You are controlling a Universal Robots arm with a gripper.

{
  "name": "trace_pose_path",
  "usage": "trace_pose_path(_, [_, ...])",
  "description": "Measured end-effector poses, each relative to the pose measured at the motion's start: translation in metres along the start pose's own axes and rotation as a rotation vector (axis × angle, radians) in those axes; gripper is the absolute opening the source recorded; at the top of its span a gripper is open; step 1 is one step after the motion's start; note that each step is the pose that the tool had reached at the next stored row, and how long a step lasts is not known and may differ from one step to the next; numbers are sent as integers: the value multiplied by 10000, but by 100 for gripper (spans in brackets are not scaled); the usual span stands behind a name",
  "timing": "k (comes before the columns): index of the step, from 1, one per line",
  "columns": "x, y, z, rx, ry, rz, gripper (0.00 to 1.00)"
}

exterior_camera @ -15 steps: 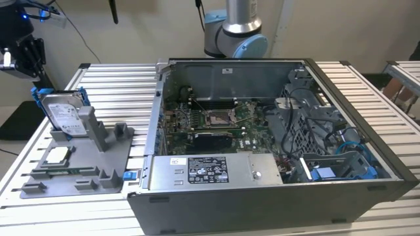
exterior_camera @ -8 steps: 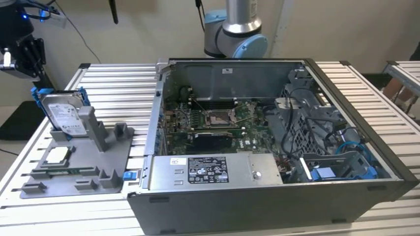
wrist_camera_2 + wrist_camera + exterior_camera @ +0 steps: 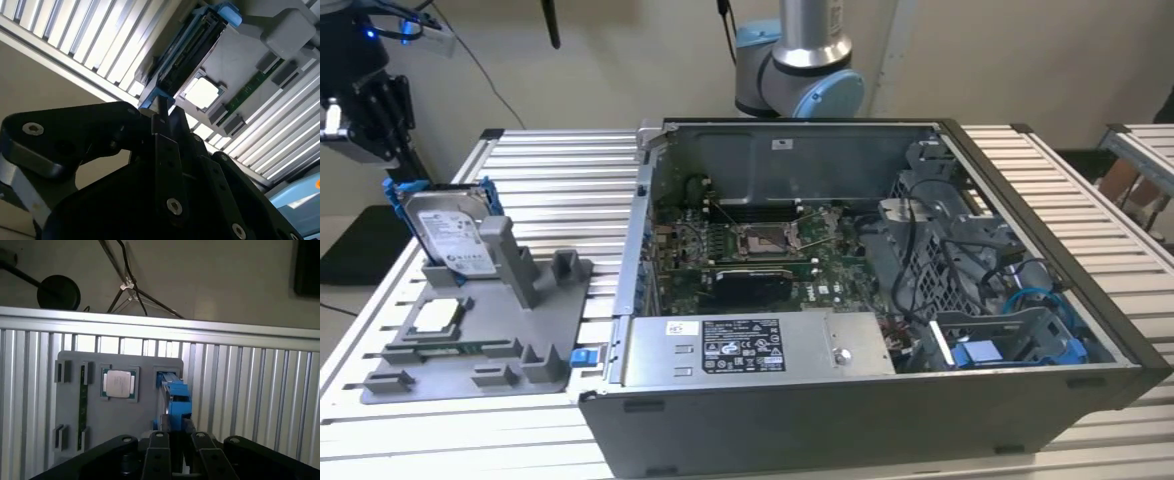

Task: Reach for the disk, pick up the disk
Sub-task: 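Pick up the disk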

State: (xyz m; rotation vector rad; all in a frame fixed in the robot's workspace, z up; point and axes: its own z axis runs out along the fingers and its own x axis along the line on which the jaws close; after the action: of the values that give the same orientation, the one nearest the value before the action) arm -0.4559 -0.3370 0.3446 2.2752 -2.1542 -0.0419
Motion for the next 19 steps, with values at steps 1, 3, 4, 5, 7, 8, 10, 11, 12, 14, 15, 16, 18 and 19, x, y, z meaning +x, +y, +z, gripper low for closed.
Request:
trace_pose_path(1, [0, 0, 0, 0, 1, 0, 100])
trace_pose_path(3, [0, 0, 0, -1, 8, 0, 100])
trace_pose_path(4, [0, 0, 0, -1, 15, 0, 100])
trace_pose_path(5, [0, 0, 0, -1, 16, 0, 100])
trace_pose_path(7, [0, 0, 0, -1, 17, 0, 100])
trace_pose_path(8, [0, 0, 0, -1, 18, 0, 100])
trace_pose_path(10, [0, 0, 0, -1, 20, 0, 100])
trace_pose_path(11, [0, 0, 0, -1, 20, 0, 100])
trace_pose_path(12, [0, -1, 3, -1, 20, 0, 100])
trace_pose_path(14, [-2, -1, 14, 1, 19, -3, 100])
trace_pose_path(15, [-3, -1, 23, 7, 19, -11, 100])
trace_pose_path(16, [-4, -1, 36, 15, 16, -22, 100])
trace_pose_path(18, [-6, -2, 64, 28, -8, -45, 100])
trace_pose_path(19, [-7, -2, 78, 33, -26, -54, 100])
